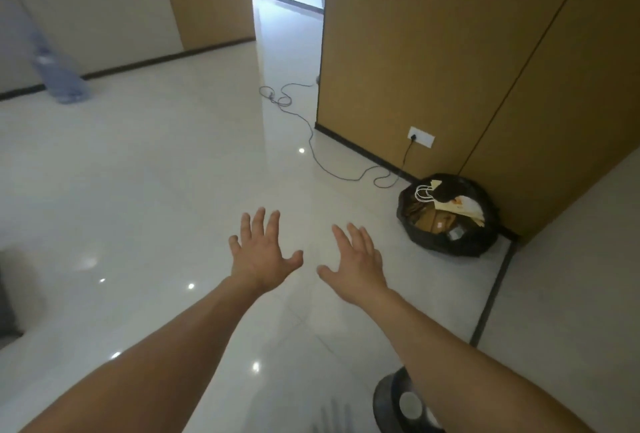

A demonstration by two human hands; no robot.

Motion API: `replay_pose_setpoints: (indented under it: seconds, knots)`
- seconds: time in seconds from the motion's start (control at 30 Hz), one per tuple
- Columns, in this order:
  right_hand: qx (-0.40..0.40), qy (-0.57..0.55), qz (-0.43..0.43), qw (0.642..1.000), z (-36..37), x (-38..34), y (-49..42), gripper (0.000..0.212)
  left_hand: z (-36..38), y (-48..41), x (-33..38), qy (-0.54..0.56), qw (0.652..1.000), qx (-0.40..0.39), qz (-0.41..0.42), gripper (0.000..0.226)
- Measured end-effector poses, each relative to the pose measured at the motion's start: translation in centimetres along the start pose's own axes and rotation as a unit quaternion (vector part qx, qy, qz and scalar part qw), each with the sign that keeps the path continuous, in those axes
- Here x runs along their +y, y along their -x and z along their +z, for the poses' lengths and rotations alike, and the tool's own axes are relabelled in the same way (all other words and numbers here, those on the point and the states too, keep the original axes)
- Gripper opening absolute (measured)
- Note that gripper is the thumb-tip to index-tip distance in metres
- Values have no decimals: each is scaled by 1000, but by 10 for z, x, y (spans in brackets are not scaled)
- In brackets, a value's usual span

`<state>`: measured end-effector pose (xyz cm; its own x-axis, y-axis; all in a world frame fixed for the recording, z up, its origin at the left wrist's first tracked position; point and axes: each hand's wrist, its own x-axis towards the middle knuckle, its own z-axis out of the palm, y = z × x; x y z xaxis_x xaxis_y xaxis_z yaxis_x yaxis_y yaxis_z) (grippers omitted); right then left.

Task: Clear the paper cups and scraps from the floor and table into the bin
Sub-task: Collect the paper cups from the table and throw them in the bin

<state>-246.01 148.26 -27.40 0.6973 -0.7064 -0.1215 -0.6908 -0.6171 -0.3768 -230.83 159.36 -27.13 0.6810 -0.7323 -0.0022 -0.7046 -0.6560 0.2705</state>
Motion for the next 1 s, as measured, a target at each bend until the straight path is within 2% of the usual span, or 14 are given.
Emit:
replay_pose_setpoints:
  seconds: [0.13, 0.33, 0.57, 1.0]
  knots:
    - [-17, 10, -59, 998, 19, -81, -6, 85, -27, 15, -76, 20, 997, 44, -53, 94]
    - [-40, 12, -133, 990, 76, -232, -8, 85, -71, 59, -230, 10, 988, 72, -136, 95]
    - [-89, 18, -223, 971, 150, -392, 6, 85, -117, 115, -395, -1, 965, 104, -243, 94]
    - [-161, 41, -362, 917, 261, -622, -45, 84, -159, 145, -615, 2, 907, 116, -406, 96]
